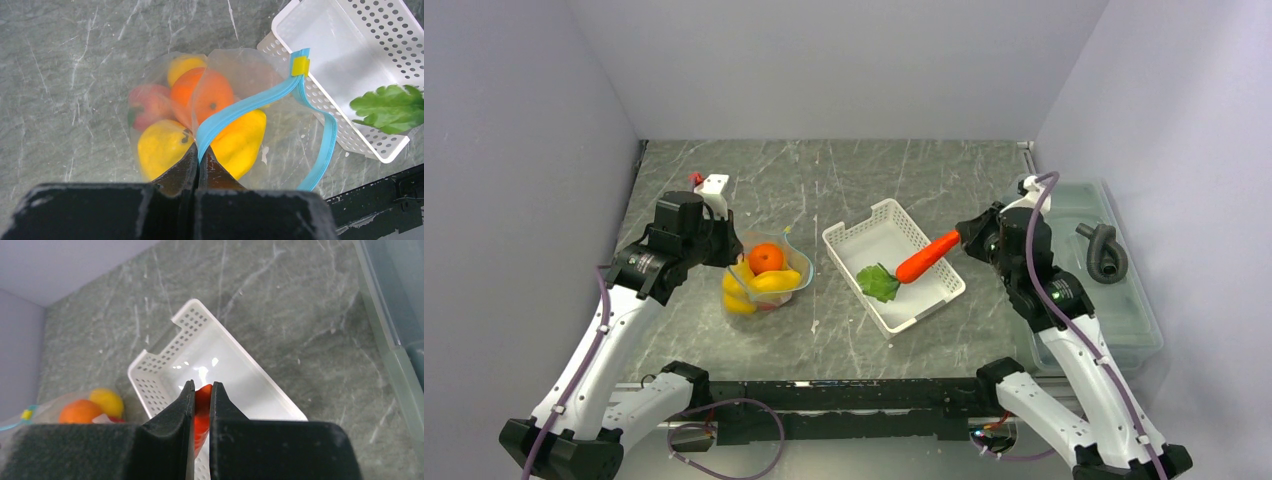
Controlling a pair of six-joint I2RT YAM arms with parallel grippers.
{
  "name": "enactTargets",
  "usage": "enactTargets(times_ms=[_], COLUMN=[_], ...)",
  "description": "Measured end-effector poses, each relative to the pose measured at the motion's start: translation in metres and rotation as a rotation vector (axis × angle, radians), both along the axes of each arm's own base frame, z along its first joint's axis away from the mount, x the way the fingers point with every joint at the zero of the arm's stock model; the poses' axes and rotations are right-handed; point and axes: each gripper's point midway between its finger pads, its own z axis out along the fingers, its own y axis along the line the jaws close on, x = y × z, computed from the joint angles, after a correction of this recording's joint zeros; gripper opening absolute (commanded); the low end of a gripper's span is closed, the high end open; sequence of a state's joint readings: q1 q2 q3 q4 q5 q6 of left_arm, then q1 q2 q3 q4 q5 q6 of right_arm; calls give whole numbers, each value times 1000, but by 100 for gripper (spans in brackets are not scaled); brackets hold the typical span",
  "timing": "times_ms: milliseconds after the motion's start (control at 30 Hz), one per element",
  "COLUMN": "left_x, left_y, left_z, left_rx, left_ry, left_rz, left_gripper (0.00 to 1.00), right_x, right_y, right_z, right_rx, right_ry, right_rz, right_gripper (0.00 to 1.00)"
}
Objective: Place the food in the zip-top bag and seal the zipper
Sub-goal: Pick up the fake vegetable from the bin, then place the fake vegetable in the zipper food storage bag.
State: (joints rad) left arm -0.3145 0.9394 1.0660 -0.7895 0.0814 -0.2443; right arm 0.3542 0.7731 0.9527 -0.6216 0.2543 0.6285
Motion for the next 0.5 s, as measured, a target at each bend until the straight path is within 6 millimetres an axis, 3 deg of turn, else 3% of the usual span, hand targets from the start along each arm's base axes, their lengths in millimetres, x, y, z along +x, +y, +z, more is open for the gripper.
enactTargets(times_ms=[267, 500], left_x=[0, 0], left_y=[0, 0], left_z=[0, 0], left_rx=[0, 0], left_ry=[0, 0], left_rz=[1, 0], left_gripper=[0, 0], right_x=[0, -4], right_y=[19, 64], right_z=[48, 78], right_rx=[51, 79], right_ry=[-103, -161], right_rz=[65, 185], right_gripper=[0, 0])
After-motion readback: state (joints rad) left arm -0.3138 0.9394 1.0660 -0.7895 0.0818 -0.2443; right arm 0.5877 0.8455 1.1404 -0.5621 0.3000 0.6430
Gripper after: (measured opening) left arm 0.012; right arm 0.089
